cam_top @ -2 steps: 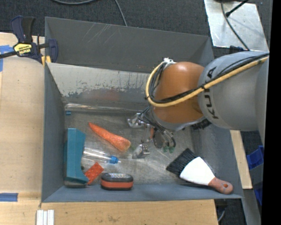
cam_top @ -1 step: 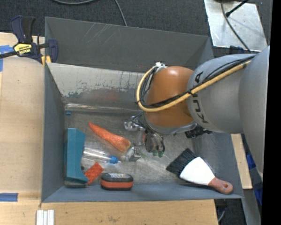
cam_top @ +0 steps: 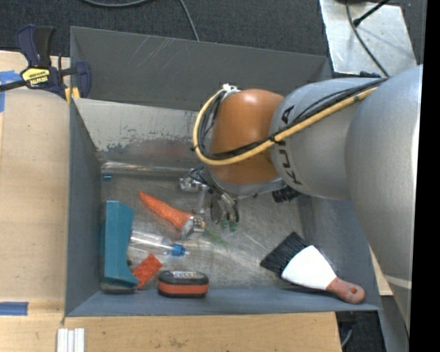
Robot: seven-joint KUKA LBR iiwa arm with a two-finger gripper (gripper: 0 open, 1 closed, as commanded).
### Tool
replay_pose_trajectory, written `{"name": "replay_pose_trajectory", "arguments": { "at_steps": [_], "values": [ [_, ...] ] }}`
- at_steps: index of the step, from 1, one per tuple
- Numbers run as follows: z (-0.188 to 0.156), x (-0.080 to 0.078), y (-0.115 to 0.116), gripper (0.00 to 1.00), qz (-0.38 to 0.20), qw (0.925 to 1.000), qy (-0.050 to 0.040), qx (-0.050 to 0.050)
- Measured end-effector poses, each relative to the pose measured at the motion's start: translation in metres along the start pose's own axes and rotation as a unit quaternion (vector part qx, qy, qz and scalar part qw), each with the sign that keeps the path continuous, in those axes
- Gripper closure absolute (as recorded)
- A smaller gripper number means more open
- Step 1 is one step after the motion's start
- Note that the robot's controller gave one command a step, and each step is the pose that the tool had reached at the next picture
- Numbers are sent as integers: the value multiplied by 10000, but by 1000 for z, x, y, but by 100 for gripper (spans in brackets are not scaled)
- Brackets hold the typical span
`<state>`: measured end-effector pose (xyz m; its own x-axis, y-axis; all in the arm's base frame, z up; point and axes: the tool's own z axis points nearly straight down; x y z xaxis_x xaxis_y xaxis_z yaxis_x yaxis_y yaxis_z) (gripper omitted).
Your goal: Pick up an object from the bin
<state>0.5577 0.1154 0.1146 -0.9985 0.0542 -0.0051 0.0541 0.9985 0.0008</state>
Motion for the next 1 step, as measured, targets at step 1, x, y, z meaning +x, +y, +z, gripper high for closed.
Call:
{"name": "replay_pose_trajectory", "arguments": {
  "at_steps": [1],
  "values": [
    [31,-6,7,0,659,9978,13,1]
  ]
}}
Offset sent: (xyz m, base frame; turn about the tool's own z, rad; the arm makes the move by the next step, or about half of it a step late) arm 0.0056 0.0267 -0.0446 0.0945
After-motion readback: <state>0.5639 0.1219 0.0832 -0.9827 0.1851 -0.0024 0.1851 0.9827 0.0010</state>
